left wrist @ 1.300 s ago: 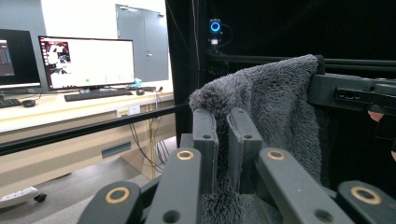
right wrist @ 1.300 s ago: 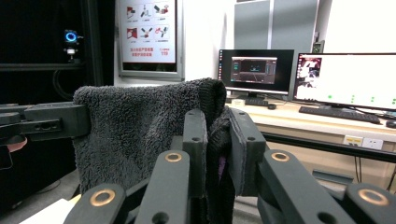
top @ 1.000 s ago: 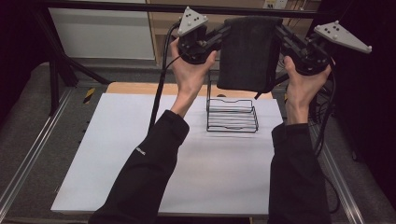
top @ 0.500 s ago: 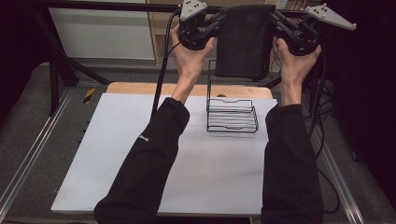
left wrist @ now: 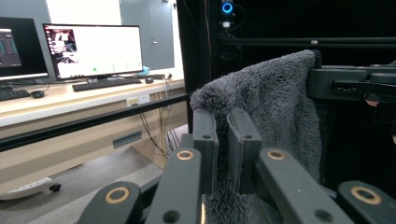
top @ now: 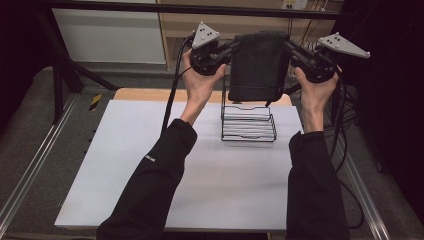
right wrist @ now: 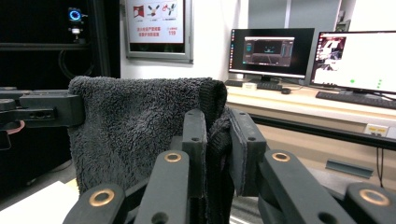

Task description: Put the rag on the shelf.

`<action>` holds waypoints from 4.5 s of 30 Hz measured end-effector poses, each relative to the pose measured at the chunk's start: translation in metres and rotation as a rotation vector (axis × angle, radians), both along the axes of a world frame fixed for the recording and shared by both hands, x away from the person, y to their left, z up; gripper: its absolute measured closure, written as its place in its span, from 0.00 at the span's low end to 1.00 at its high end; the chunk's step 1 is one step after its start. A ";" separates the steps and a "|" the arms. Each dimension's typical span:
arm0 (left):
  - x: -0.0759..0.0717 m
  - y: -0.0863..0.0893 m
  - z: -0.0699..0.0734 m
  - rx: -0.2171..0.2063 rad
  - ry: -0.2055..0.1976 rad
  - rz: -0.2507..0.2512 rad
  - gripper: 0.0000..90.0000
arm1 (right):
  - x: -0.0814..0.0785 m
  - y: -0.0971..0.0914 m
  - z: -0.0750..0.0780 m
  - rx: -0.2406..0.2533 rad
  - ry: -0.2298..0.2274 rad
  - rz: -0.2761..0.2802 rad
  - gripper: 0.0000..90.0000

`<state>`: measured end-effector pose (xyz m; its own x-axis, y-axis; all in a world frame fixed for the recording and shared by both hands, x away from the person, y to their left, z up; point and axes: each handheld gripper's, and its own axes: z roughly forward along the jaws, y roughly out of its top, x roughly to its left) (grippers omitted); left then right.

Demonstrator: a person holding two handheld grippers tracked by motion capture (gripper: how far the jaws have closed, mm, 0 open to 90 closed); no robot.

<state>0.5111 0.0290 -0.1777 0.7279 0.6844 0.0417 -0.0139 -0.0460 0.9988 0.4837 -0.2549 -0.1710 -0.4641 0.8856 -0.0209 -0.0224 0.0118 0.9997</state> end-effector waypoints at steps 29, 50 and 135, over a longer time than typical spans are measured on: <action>-0.049 -0.004 -0.047 0.070 -0.094 -0.045 0.92 | -0.047 -0.010 -0.065 0.009 -0.086 0.001 0.86; -0.062 0.003 -0.089 0.131 0.061 -0.095 0.86 | -0.066 -0.013 -0.103 -0.051 0.018 0.031 0.79; -0.155 0.241 -0.261 0.345 0.519 0.141 0.08 | -0.130 -0.002 -0.268 -0.175 0.618 0.264 0.01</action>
